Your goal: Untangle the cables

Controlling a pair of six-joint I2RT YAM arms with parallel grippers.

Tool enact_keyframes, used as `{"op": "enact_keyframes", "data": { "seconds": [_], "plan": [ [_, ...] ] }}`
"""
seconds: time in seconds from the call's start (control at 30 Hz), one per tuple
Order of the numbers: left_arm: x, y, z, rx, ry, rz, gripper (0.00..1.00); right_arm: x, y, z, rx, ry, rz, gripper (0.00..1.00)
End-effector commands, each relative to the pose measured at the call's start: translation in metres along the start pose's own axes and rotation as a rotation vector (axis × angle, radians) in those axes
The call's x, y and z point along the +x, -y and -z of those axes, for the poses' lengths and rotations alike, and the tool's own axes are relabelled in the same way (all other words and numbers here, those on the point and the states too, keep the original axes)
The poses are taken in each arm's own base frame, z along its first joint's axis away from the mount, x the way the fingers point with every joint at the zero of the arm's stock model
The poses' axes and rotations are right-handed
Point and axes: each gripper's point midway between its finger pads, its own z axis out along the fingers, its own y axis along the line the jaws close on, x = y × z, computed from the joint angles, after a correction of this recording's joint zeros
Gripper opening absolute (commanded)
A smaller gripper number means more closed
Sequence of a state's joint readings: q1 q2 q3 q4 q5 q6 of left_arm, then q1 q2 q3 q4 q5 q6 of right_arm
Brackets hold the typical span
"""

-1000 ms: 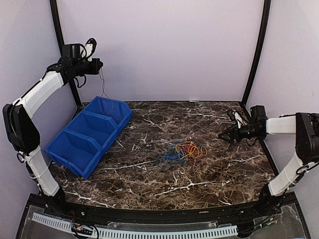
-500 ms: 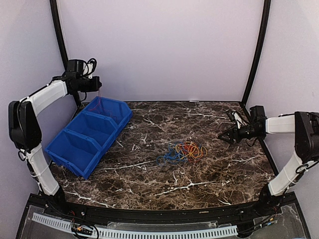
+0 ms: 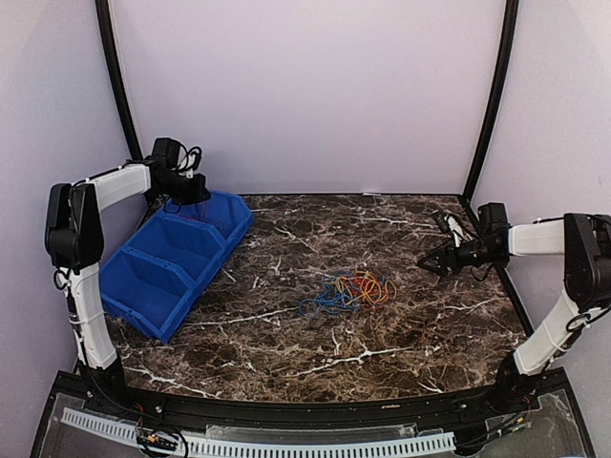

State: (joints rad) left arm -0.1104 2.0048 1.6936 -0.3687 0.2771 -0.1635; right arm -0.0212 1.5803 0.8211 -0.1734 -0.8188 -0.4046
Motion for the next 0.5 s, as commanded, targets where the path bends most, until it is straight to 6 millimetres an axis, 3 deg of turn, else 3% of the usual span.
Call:
{"op": "enact_keyframes", "data": {
  "seconds": [0.0,0.23,0.47],
  "plan": [
    [-0.003,0.022,-0.007,0.122,-0.042,0.038,0.0,-0.008,0.003,0.001,-0.002,0.013,0.02,0.71],
    [0.007,0.021,-0.015,0.129,-0.111,0.054,0.0,-0.007,0.004,0.0,-0.001,0.008,0.016,0.71],
    [0.01,-0.031,0.001,-0.175,-0.152,0.028,0.0,-0.006,0.004,-0.002,-0.006,0.004,0.01,0.71]
  ]
}}
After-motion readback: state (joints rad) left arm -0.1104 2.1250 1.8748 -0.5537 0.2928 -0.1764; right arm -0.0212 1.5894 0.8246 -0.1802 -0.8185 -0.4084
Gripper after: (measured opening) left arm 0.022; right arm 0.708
